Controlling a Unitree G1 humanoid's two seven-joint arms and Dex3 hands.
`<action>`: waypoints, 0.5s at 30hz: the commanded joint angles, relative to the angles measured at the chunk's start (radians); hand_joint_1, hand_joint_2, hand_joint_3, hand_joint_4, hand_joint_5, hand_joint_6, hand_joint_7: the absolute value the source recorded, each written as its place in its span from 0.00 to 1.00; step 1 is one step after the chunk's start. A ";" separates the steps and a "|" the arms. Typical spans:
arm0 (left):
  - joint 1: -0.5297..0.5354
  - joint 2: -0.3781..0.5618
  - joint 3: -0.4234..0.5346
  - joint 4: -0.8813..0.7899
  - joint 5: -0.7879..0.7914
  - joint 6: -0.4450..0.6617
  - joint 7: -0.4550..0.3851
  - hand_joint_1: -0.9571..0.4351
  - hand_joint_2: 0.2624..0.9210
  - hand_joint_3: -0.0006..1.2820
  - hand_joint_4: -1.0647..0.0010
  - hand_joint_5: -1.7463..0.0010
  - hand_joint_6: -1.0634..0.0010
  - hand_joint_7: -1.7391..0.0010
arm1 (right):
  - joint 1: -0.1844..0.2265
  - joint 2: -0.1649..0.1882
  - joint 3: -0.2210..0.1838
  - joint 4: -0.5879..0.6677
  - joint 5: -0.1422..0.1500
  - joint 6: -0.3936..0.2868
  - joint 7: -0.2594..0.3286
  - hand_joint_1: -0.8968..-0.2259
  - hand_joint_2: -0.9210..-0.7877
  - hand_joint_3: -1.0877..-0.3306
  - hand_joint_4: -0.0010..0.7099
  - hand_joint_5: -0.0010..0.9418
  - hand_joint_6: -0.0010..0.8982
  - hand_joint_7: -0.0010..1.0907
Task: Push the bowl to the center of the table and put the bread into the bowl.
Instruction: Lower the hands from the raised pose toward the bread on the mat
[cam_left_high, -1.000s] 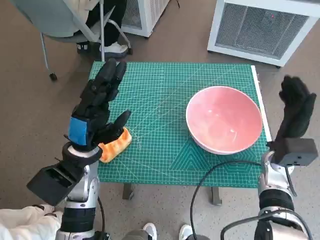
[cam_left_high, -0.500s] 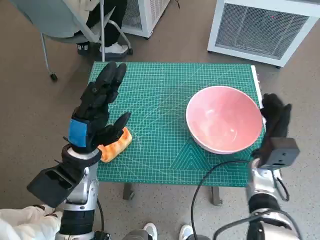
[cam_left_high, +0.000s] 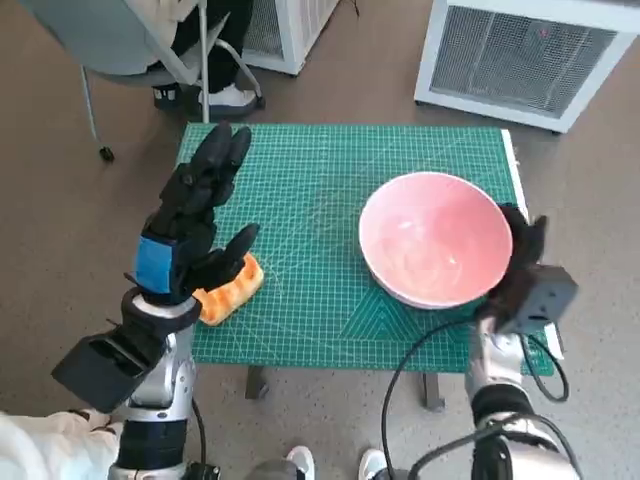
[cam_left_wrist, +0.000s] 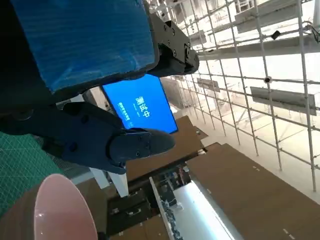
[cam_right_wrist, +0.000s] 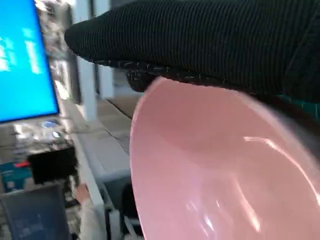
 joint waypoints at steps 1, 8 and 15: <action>0.021 0.007 0.010 -0.015 -0.006 0.002 0.002 0.42 1.00 0.28 0.69 1.00 0.63 0.98 | -0.017 0.024 -0.010 0.018 0.015 0.045 0.018 0.67 0.00 0.30 0.41 0.01 0.03 0.61; 0.031 0.010 0.021 -0.015 -0.005 -0.004 0.003 0.42 1.00 0.28 0.69 1.00 0.62 0.98 | -0.066 0.053 -0.025 0.022 0.028 0.089 0.018 0.68 0.00 0.28 0.44 0.02 0.04 0.61; 0.036 0.013 0.033 -0.015 -0.008 -0.006 0.001 0.42 1.00 0.27 0.69 1.00 0.62 0.98 | -0.114 0.077 -0.021 0.028 0.020 0.120 0.000 0.67 0.00 0.27 0.44 0.02 0.05 0.62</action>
